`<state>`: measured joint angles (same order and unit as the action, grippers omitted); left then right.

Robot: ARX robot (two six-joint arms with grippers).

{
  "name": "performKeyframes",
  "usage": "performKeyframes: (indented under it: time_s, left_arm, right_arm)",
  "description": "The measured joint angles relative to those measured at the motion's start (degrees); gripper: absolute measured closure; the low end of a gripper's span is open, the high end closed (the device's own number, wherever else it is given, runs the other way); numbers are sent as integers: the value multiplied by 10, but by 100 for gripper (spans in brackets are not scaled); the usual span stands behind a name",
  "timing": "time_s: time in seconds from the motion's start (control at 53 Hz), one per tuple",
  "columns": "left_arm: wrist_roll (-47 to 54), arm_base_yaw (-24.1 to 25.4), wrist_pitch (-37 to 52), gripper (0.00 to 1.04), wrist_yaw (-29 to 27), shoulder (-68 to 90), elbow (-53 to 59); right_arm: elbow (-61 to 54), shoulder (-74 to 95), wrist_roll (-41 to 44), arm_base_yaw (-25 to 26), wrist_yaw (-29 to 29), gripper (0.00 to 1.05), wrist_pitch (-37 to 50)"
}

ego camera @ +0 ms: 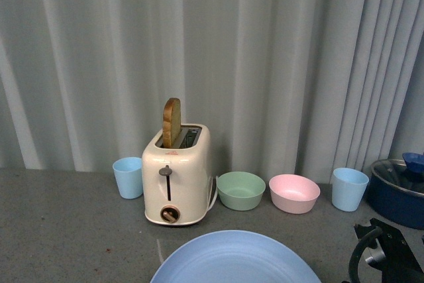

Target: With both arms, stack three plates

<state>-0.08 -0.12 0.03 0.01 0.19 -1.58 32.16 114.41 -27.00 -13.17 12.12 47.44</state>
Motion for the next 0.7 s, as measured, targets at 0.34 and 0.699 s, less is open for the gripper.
performKeyframes:
  time_s: [0.34, 0.699]
  left_arm:
    - [0, 0, 0, 7, 0, 0, 0]
    - [0, 0, 0, 7, 0, 0, 0]
  right_arm:
    - [-7, 14, 0, 15, -1, 101, -7]
    - [-17, 10, -1, 21, 14, 66, -9]
